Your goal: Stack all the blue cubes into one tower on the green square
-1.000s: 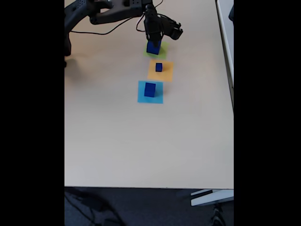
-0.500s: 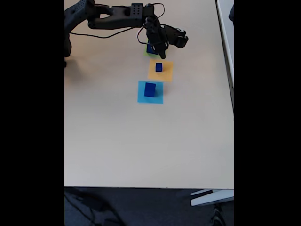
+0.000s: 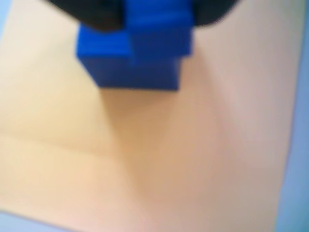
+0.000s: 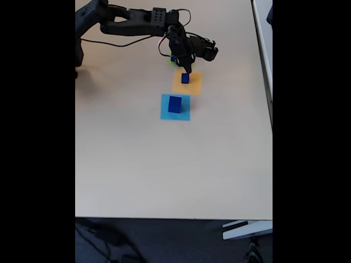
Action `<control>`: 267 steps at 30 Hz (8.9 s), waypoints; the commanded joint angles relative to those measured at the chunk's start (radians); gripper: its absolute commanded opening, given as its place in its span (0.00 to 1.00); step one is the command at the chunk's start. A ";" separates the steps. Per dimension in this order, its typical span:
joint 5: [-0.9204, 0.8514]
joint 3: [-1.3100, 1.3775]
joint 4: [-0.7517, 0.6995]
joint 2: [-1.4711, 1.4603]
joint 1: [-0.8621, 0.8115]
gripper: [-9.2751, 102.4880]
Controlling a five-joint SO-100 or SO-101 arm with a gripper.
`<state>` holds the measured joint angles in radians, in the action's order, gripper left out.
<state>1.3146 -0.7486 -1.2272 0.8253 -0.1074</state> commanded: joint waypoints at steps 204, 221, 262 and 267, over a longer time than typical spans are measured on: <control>-0.132 -0.308 0.110 0.173 -0.268 0.41; -0.143 -0.342 0.129 0.166 -0.282 0.36; 0.124 -0.222 -0.003 0.512 -0.041 0.11; 0.241 -0.233 -0.012 0.506 0.048 0.11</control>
<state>1.4987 -1.0063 -1.2287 1.2502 -0.0951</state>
